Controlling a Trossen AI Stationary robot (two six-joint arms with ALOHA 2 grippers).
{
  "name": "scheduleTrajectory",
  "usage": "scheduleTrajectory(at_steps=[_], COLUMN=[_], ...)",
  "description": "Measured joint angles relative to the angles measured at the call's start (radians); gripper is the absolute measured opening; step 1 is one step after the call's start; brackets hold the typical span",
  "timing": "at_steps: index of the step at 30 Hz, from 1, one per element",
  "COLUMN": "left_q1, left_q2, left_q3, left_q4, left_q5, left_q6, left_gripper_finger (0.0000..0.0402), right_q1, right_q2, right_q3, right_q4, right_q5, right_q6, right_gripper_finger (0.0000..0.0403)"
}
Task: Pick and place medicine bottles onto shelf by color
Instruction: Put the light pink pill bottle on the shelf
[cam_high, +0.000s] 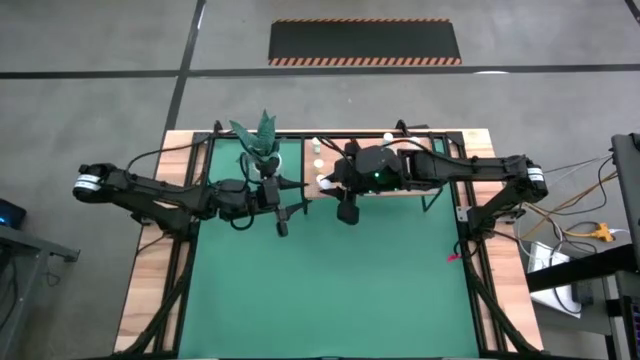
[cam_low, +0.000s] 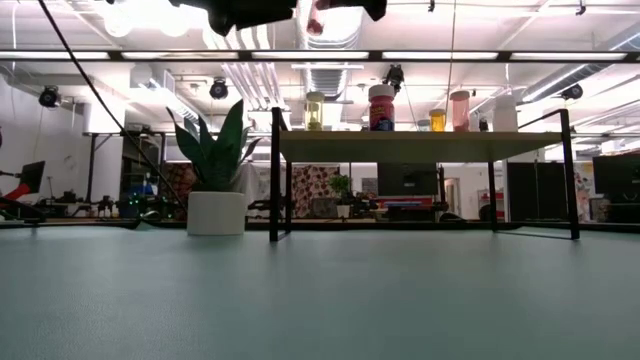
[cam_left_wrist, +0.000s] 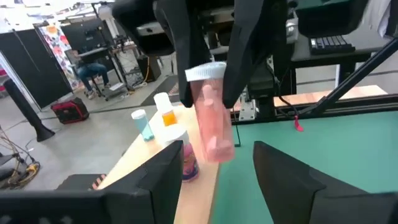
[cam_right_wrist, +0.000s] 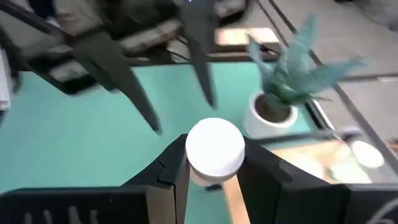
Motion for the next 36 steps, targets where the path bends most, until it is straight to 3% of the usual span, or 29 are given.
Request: scheduleTrajectory(at_steps=[6, 12, 21, 36], left_q1=[0.000, 0.000, 0.001, 0.001], left_q2=[-0.072, -0.110, -0.110, -0.110], left_q3=[-0.001, -0.002, -0.003, -0.003], left_q4=[-0.087, -0.104, -0.112, -0.113], left_q5=[0.000, 0.000, -0.001, -0.002], left_q6=[0.001, 0.003, 0.023, 0.024], left_gripper_finger=[0.0178, 0.0178, 0.0178, 0.0178], right_q1=[-0.058, -0.213, -0.422, -0.443], right_q2=[0.000, 0.000, 0.014, 0.050], right_q3=[0.083, 0.094, -0.023, -0.115], right_q4=[-0.172, -0.240, -0.242, -0.186], right_q5=[0.117, 0.123, -0.042, -0.044], right_q6=[0.006, 0.006, 0.037, 0.037], right_gripper_finger=[0.0101, 0.0100, 0.0100, 0.0106])
